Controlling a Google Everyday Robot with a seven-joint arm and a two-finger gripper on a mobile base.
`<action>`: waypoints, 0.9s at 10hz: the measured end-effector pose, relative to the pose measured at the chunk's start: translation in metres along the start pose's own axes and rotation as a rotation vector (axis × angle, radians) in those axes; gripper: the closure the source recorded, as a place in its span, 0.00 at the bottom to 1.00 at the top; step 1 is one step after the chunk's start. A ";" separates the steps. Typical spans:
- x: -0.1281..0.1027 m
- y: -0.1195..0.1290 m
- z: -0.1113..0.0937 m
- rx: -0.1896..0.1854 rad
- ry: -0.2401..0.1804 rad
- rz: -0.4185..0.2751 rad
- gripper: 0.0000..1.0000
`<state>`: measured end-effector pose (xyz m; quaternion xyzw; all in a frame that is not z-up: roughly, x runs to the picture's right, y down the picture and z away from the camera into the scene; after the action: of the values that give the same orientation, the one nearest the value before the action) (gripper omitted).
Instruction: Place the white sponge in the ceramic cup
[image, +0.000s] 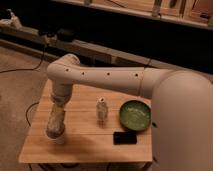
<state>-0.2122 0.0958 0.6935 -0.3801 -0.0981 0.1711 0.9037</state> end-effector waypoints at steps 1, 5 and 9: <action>0.000 0.001 0.000 -0.001 0.003 0.001 0.39; -0.003 0.005 0.001 -0.016 0.005 0.000 0.20; -0.003 0.005 0.001 -0.016 0.005 -0.003 0.20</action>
<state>-0.2165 0.0987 0.6909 -0.3874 -0.0979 0.1679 0.9012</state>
